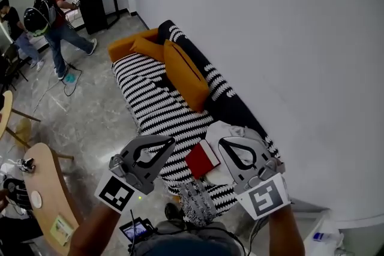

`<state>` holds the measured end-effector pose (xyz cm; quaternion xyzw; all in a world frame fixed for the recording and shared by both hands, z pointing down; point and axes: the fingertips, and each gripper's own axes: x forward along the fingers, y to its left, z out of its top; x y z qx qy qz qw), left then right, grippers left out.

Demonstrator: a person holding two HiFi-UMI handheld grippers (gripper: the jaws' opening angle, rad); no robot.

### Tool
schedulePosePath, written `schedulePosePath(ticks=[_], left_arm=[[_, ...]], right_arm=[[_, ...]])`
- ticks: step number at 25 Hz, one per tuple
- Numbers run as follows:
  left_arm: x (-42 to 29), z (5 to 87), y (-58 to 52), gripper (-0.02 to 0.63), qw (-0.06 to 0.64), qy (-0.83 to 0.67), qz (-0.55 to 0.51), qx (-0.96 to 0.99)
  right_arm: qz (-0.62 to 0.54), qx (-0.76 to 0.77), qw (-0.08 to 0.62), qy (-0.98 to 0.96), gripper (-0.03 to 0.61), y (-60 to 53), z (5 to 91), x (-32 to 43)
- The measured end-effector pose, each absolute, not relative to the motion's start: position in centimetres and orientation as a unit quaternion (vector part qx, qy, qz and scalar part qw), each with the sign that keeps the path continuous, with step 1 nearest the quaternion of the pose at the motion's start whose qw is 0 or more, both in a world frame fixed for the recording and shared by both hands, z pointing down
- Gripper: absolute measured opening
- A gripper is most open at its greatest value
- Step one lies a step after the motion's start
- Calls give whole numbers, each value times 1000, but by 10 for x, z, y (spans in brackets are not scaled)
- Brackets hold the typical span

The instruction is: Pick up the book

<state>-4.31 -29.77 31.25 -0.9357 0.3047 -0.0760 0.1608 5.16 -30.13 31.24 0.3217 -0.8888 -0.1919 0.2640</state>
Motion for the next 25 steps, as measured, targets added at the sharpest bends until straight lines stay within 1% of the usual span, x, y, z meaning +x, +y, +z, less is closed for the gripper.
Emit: schedulePosePath(ticks=[9,14,18,25], left_arm=[[-57,338,-321,5,141,320,-95,-932],[-55,351,-334,5,117,337,-101,-929],[-48,367,-347,5,102,341,-112,-928],[-47,396,-367,5,61,359,-117,-924]], right_arm=[[-156,307,263,-901,12,-338,358,42],[-125,295,255,-912,12,-361,389,45],[-102,286,256,-918,12,-384,428,54],[-33,282,281,-917,15,-423,506,68]])
